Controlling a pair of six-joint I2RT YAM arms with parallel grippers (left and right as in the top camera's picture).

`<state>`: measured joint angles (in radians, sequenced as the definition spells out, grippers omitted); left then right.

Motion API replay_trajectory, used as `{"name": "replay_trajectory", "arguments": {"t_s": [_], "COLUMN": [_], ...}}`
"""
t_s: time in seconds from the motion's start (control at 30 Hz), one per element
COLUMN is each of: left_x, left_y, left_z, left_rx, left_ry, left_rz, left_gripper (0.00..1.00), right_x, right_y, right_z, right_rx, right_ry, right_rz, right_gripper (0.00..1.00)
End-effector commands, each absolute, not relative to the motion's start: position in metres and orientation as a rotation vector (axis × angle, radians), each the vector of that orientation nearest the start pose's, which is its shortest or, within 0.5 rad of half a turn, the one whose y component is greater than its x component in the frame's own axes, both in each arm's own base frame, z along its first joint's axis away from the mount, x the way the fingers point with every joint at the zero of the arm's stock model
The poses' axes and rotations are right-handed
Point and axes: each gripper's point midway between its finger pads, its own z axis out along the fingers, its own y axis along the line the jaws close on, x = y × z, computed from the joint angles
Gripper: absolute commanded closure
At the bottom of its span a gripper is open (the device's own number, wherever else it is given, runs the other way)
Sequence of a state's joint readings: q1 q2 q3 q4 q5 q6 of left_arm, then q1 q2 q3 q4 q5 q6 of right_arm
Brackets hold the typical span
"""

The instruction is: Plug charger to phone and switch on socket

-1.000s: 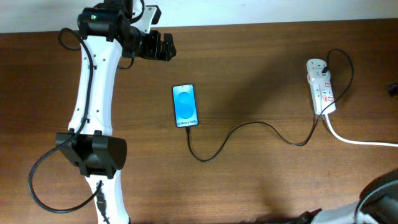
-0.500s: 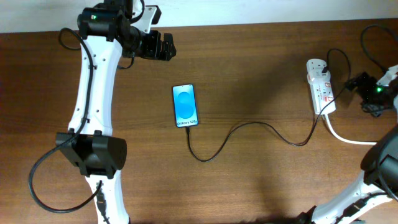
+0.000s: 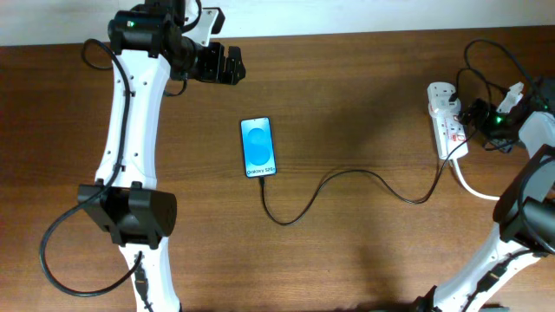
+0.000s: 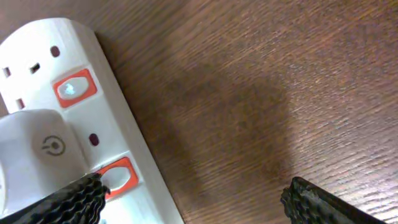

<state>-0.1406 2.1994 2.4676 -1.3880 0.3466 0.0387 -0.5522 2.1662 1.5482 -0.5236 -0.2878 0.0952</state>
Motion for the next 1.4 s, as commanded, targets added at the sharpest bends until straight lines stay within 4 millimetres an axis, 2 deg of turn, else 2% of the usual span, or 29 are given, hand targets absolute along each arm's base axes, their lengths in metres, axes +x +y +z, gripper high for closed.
{"name": "replay_trajectory", "arguments": {"t_s": [0.0,0.17,0.33,0.53,0.87,1.03,1.23,1.37], "left_x": [0.488,0.488,0.488,0.488,0.488,0.488,0.488,0.488], "left_y": [-0.124,-0.124,-0.124,-0.124,-0.124,-0.124,-0.124,-0.124], "left_z": [0.248,0.248,0.248,0.248,0.248,0.248,0.248,0.248], "left_rx": [0.364,0.364,0.364,0.364,0.364,0.364,0.364,0.364], "left_ry": [2.611,2.611,2.611,2.611,2.611,2.611,2.611,2.611], "left_rz": [-0.476,-0.476,-0.476,-0.476,-0.476,-0.476,-0.476,-0.476], "left_gripper": [0.01,0.01,0.01,0.01,0.01,0.01,0.01,0.01], "right_x": [0.457,0.452,0.451,0.454,0.448,0.453,0.451,0.446], "right_y": [-0.220,-0.217,-0.214,-0.198,-0.190,-0.179,-0.187,-0.214], "right_z": [0.012,0.000,-0.001,-0.002,-0.005,-0.004,-0.005,0.006], "right_rx": [0.727,0.744,0.739,0.681,0.677,0.620,0.640,0.814], "right_ry": [2.572,2.606,2.615,2.648,2.685,2.695,2.697,2.643], "right_rz": [0.186,0.197,0.202,0.212,0.232,0.247,0.188,0.176], "right_gripper": [0.04,0.04,0.04,0.05,0.05,0.04,0.02,0.01]}}
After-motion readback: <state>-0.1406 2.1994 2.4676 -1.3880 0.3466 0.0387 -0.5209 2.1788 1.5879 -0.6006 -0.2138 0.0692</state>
